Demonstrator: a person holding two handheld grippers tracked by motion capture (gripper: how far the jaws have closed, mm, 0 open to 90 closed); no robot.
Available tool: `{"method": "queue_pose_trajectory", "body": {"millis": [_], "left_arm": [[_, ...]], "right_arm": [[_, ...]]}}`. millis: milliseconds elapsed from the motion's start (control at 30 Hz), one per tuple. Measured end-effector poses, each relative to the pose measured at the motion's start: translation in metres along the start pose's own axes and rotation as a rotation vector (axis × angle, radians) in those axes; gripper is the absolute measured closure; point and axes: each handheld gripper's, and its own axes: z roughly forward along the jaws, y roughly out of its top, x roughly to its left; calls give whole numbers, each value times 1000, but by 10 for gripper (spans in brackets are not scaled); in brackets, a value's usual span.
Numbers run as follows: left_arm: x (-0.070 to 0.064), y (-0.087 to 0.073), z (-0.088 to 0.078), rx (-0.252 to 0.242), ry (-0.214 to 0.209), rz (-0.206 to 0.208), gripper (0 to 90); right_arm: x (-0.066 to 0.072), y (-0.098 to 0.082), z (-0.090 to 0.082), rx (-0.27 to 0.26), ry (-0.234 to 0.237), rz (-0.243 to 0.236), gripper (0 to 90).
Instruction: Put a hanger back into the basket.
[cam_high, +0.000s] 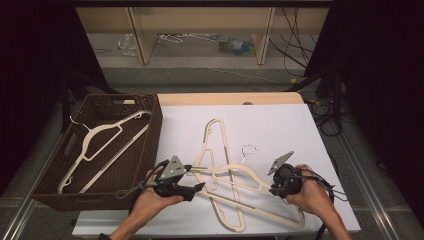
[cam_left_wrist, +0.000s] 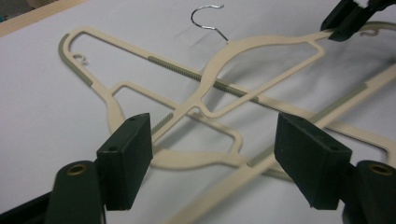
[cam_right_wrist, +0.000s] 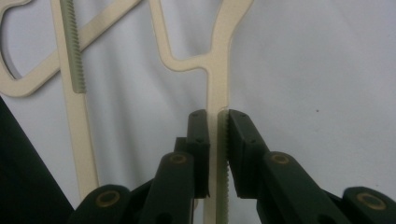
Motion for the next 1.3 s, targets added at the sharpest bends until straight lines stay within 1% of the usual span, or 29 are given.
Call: {"method": "queue_pose_trajectory", "body": {"millis": [33,67,100,133,167,200,233,300,367,400,433,467,533,567,600,700,733,767,800,833,867,933,967,1000,1033,1067,1200,1233,1300], "left_arm": [[1,3,6,2,0,14,282],[2,6,14,-8,3,1,282],[2,6,14,-8,3,1,282],[5,12,25,-5,4,1,284],[8,15,31,4,-9,4,286],[8,15,31,4,-9,4,285],[9,18,36,12,-14,-3,287],[13,21,51,14,-16,11,317],[15,22,59,42,-50,-4,315],[15,22,62,49,-60,0,316],[15,22,62,49,-60,0,323],[16,23,67,40,-89,-13,344],[14,23,70,37,-90,-20,345],[14,24,74,62,-106,-2,350],[13,24,77,54,-119,-22,359],[12,26,82,75,-116,-13,390],[12,28,86,88,-148,-12,429],[11,29,88,93,-152,-27,431],[12,31,90,100,-164,-17,433],[12,31,90,100,-164,-17,465],[12,32,92,100,-183,-17,465],[10,36,96,101,-218,-29,532],[10,38,97,104,-229,-17,564],[10,39,98,113,-242,-20,563],[10,39,98,113,-242,-20,596],[11,41,99,127,-257,17,616],[14,43,96,130,-276,31,670],[15,45,92,137,-285,49,679],[14,47,86,143,-293,59,691]], "right_arm": [[0,0,-2,1,0,-3,801],[1,1,-3,4,-2,-7,802],[1,1,-3,4,-2,-7,802],[2,1,-6,-3,-5,-23,801],[4,2,-7,-1,-13,-21,801],[4,2,-9,-5,-18,-25,801],[5,2,-10,-3,-21,-28,801],[6,3,-13,-6,-36,-41,801],[9,4,-15,-7,-46,-43,800],[9,4,-16,-6,-49,-51,800],[10,5,-17,-6,-50,-55,800],[11,5,-18,-6,-54,-57,800],[11,6,-18,-8,-56,-61,800],[14,7,-21,-11,-60,-68,800],[14,7,-21,-13,-55,-73,800],[16,9,-22,-13,-57,-81,800],[18,10,-23,-16,-55,-87,799],[19,10,-23,-16,-57,-88,799],[19,10,-23,-18,-60,-89,799],[19,10,-23,-18,-60,-89,799],[19,10,-23,-19,-59,-92,799],[20,10,-25,-22,-60,-103,799],[21,10,-25,-22,-55,-101,799],[21,10,-25,-25,-56,-109,799],[21,11,-25,-28,-56,-114,799],[22,11,-26,-30,-58,-118,799],[22,10,-26,-32,-60,-130,799],[22,9,-27,-38,-54,-139,799],[21,9,-28,-46,-46,-156,799]]}}
